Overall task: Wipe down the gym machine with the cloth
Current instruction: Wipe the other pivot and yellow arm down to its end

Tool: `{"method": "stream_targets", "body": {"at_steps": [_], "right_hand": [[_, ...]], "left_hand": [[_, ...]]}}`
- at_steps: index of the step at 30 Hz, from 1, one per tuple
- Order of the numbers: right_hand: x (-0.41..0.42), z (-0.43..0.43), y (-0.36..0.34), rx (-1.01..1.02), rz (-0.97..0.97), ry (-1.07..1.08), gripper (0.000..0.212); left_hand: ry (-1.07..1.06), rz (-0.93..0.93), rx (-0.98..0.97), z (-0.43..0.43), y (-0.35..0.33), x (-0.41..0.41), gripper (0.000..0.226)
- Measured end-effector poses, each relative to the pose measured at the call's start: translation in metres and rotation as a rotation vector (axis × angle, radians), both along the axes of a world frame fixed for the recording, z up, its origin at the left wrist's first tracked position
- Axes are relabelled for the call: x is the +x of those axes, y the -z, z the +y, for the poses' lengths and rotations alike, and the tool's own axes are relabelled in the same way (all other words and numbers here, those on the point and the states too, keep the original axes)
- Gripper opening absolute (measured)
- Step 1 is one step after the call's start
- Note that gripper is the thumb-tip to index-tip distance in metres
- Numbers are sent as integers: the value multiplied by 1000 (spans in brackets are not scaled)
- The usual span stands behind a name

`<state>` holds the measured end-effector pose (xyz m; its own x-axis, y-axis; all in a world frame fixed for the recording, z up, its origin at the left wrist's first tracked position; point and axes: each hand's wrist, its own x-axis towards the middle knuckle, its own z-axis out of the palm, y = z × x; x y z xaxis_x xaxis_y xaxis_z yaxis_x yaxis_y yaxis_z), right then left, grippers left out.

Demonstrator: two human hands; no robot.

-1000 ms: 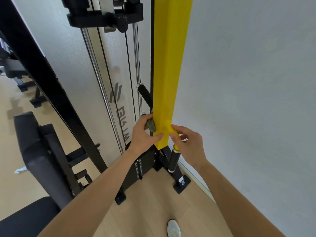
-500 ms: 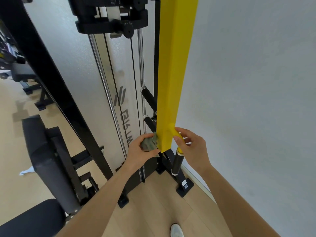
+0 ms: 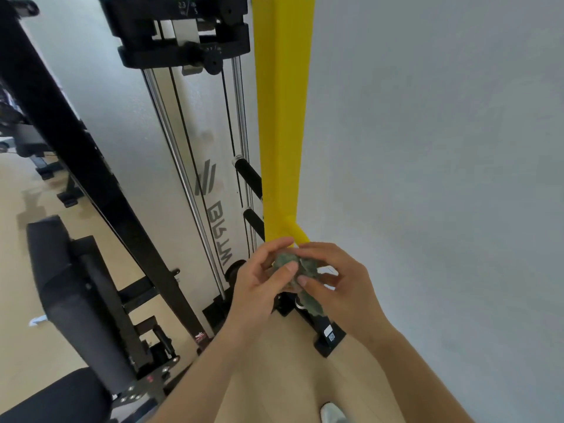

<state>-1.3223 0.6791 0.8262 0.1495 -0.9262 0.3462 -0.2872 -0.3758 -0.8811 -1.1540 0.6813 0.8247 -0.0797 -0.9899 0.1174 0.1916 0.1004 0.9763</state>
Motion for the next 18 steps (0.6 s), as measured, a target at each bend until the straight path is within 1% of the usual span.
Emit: {"method": "stream_targets", "body": {"at_steps": [2,4,7,8,10,12,14,16,18], "right_hand": [[-12,-12,-3,42,-39,-3,28],[-26,-32,-6,79,-83,61,25],[-44,-73,-4,112,-146,249,26],[-48,-87,-4,117,-162,292,27],[-53,-112,-4,123,-193,330,25],[-50,-133,-5,127,-192,308,21],[-42,-150,-4,123,-179,239,20],[-30,-162,-2,109,-178,136,22],[-20,-169,2,62,-175,9,23]], "left_hand": [[-23,-37,7,-3,-2,-4,44],[-122,-152,-16,-10,-3,-8,38],[-414,-294,-11,-25,-6,-17,29],[-502,-314,-8,-31,-8,-21,30],[-607,-321,-4,-44,-10,-30,39],[-654,-352,2,-56,-7,-40,55],[-679,-431,0,-63,-1,-52,69],[-694,-475,-14,-66,5,-66,75],[-716,-499,-37,-67,10,-77,76]]}}
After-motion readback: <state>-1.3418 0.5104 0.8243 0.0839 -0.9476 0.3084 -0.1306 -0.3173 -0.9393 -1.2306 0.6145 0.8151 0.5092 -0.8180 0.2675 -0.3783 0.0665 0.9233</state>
